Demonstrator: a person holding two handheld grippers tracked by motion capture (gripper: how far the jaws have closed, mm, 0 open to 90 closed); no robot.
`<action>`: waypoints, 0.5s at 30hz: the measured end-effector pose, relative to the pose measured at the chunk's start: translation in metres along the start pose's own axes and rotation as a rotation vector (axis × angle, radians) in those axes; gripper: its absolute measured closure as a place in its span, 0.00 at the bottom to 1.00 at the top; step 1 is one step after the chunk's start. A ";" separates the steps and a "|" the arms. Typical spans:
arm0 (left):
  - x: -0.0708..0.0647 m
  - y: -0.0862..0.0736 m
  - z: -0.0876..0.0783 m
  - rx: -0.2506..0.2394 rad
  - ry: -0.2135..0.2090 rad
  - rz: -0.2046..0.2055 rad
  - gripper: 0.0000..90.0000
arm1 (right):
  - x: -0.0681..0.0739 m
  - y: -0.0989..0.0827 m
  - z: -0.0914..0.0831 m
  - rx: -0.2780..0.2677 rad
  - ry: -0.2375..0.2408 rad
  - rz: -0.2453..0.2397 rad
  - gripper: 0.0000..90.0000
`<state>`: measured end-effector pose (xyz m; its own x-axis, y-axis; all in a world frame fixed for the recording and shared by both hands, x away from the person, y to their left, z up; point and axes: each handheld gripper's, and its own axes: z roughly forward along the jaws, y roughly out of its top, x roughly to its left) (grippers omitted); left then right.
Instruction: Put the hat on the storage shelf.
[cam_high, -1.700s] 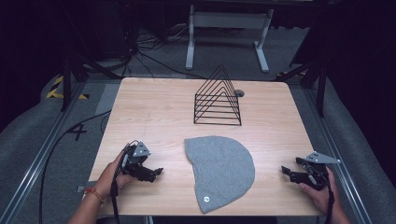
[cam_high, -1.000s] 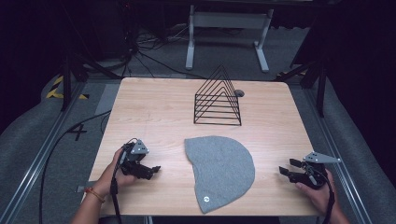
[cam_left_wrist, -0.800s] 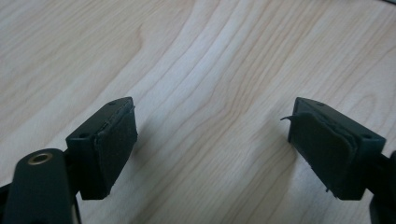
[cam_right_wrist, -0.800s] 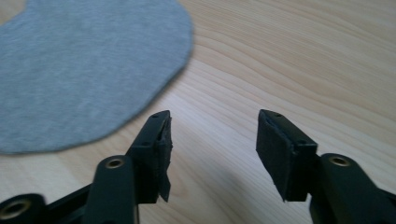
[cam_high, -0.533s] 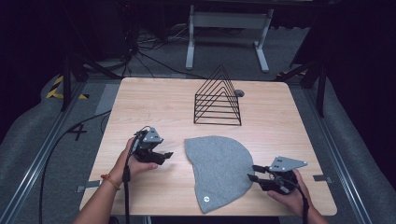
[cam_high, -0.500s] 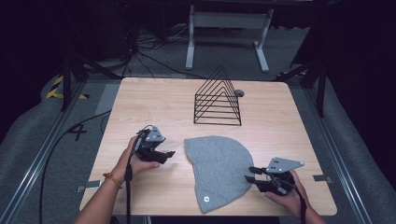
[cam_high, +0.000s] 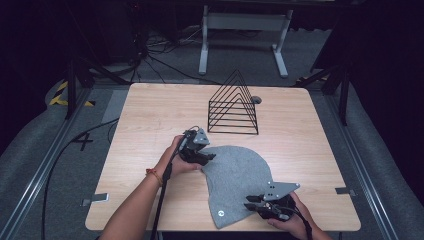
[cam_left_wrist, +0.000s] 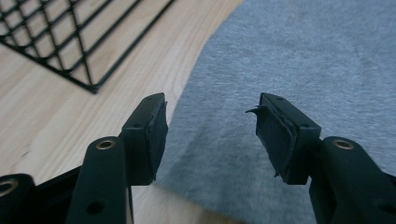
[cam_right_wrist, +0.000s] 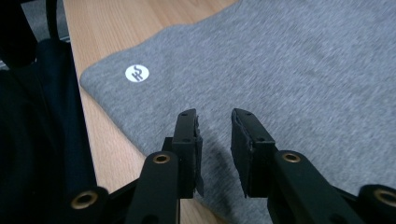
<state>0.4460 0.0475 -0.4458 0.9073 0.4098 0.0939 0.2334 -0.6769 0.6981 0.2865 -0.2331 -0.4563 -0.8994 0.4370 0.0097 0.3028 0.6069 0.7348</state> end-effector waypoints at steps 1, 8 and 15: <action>0.000 0.000 0.003 0.002 -0.011 -0.001 0.53 | 0.000 -0.001 0.002 0.016 -0.009 -0.001 0.80; 0.001 -0.011 0.010 0.049 -0.039 -0.005 0.59 | -0.004 -0.007 0.002 0.033 -0.021 0.019 0.80; -0.011 -0.021 -0.004 0.079 -0.042 0.001 0.63 | -0.022 -0.012 -0.008 0.054 -0.105 0.037 0.79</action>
<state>0.4291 0.0598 -0.4587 0.9211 0.3841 0.0632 0.2579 -0.7238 0.6400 0.3004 -0.2556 -0.4600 -0.8499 0.5256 -0.0370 0.3546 0.6226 0.6975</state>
